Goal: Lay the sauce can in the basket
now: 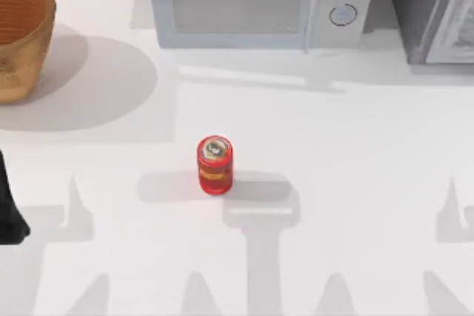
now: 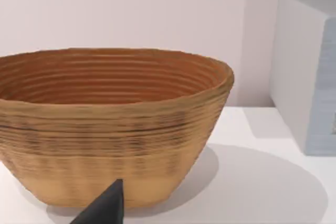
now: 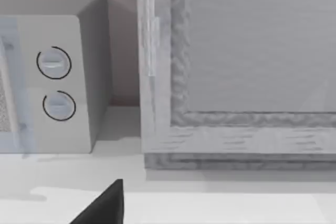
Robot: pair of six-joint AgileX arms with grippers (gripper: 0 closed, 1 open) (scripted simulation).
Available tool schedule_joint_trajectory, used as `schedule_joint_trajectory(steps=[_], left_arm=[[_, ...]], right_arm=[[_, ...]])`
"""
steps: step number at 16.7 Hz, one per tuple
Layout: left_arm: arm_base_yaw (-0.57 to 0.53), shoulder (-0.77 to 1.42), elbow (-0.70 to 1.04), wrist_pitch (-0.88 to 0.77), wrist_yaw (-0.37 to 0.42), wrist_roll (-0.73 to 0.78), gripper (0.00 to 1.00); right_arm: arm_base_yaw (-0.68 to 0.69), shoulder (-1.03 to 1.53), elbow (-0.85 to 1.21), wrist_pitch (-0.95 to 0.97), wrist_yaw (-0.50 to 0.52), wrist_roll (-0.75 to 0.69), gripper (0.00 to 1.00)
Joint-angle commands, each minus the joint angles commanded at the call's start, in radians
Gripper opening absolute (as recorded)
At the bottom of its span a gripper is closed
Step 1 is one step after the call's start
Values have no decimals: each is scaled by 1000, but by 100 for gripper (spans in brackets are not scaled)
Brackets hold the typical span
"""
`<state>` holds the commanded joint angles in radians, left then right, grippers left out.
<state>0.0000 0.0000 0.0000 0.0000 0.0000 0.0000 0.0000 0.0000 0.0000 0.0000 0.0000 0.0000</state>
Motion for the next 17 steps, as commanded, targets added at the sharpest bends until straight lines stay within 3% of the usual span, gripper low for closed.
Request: schedule_joint_trajectory(steps=[4,8,12,17], left_arm=[[-1,27,8,18,15,1,100],[-8,195,59,132,110,6,100],[-19,485,147,328,273,15,100],[-36,960,290,647,540,31,100]], right_arm=[[0,0,0,0,0,0,100],[0,0,0,0,0,0,100],[0,0,0,0,0,0,100],[0,0,0,0,0,0,100]])
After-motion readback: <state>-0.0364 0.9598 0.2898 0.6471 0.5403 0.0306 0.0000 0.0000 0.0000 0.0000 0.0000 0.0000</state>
